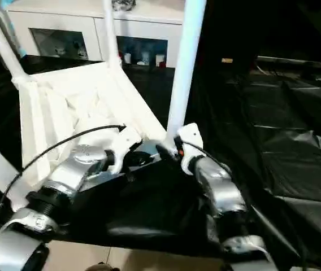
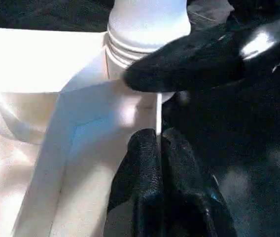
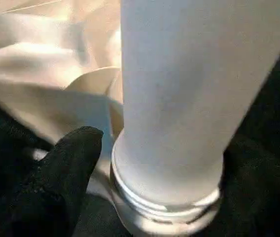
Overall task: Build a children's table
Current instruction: Rotate leg to tighten
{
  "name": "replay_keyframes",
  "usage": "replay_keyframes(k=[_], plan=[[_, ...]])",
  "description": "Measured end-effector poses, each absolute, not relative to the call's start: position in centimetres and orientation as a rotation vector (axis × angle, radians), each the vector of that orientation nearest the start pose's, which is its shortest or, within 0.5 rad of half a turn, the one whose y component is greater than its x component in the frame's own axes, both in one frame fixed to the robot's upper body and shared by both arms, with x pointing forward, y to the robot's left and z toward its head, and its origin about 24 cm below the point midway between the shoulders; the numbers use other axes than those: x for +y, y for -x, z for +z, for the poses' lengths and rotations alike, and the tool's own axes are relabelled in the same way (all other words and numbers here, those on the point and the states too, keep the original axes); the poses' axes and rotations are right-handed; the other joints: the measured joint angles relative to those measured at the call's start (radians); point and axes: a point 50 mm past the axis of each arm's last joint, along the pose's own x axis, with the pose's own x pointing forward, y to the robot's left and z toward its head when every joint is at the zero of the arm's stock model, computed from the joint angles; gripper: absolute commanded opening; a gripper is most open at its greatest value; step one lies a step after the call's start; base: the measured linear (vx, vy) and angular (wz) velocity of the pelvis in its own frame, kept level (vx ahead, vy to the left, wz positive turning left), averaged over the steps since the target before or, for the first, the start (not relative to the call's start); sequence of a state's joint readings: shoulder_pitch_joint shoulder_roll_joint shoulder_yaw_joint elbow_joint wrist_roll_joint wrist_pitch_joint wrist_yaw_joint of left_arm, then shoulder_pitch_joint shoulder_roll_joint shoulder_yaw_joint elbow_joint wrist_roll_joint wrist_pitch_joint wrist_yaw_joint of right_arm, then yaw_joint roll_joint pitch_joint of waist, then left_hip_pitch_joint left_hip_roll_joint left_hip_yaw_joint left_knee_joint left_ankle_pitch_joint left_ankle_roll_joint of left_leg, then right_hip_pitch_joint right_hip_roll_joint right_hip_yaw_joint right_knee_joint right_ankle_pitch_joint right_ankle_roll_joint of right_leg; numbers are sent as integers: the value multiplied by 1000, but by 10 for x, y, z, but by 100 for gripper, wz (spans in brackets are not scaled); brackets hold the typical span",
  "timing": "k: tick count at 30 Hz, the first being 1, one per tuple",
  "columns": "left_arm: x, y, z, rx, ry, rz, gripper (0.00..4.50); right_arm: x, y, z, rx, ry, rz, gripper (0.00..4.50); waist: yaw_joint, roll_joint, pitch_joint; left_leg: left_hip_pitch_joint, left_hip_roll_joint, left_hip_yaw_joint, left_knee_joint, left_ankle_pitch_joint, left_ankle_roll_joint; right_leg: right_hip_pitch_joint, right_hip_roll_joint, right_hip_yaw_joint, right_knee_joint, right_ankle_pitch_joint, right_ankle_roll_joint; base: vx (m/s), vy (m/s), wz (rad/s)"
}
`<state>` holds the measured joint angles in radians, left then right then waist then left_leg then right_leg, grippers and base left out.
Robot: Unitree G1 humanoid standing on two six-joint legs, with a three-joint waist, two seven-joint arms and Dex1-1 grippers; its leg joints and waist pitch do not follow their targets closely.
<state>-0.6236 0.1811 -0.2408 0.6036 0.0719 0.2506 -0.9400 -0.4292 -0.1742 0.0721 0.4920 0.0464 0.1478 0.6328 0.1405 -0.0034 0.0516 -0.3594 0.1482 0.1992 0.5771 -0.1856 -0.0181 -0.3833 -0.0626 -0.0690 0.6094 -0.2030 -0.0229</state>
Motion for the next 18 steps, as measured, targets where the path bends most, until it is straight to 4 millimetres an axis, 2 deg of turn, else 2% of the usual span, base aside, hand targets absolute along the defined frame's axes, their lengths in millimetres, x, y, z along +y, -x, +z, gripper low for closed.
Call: replay_keyframes(k=[5, 12, 18], plan=[[101, -319, 48, 447, -314, -1223, 0, -129, -309, 36, 286, 152, 898, 383, 1, -1, 1, -1, 0, 0, 0, 0, 0, 0, 0, 0, 0, 0, 0, 0, 0, 0], [112, -306, 50, 465, -320, -1357, 0, -134, -294, 40, 302, 148, 1112, 383, 14, -1, 1, -7, 0, 0, 2, -1, 2, -4, 0, -1, -1, 0, 0, 0, 0, 0], [116, -300, 50, 487, -312, -1416, 0, -137, -285, 40, 316, 148, 1204, 383, 24, -1, 1, -8, 0, 0, 3, -1, 2, -5, 0, -1, -1, 0, 0, 0, 0, 0]])
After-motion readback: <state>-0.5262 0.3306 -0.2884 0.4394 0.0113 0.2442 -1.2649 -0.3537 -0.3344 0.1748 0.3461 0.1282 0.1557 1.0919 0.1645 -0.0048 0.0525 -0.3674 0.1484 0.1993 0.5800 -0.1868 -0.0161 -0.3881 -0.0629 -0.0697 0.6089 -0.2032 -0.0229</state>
